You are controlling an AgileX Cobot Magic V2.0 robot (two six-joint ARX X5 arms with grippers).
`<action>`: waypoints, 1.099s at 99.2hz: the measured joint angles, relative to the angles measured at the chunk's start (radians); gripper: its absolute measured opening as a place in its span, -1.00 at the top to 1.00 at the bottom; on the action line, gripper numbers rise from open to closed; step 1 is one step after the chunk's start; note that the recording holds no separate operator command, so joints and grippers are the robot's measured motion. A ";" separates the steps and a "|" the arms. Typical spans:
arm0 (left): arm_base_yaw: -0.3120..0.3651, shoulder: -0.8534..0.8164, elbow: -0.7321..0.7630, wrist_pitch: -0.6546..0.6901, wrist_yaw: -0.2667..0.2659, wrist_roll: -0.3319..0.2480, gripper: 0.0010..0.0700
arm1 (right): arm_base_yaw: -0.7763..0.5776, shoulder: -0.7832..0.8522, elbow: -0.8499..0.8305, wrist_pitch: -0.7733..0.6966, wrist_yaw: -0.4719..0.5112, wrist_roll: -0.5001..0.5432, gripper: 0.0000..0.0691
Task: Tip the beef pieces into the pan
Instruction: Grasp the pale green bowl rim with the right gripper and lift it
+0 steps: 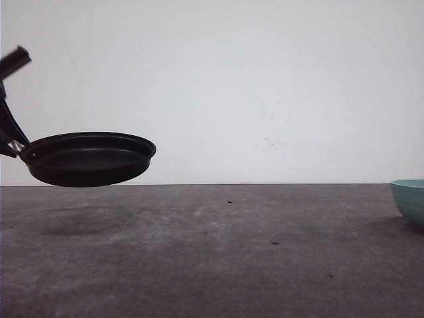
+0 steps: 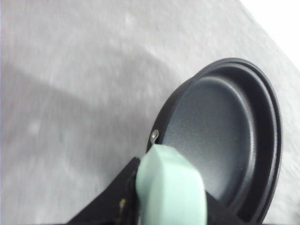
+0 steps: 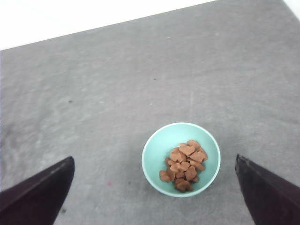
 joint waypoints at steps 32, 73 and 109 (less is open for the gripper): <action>-0.045 -0.084 0.000 -0.142 0.134 -0.024 0.86 | -0.256 0.381 0.000 0.036 -0.153 -0.023 -0.98; -0.091 -0.093 0.000 -0.095 0.151 -0.055 0.86 | -0.310 0.709 0.000 0.080 -0.306 -0.011 -0.19; -0.091 -0.093 0.000 -0.093 0.150 -0.055 0.86 | -0.307 0.839 0.000 0.131 -0.259 0.002 0.44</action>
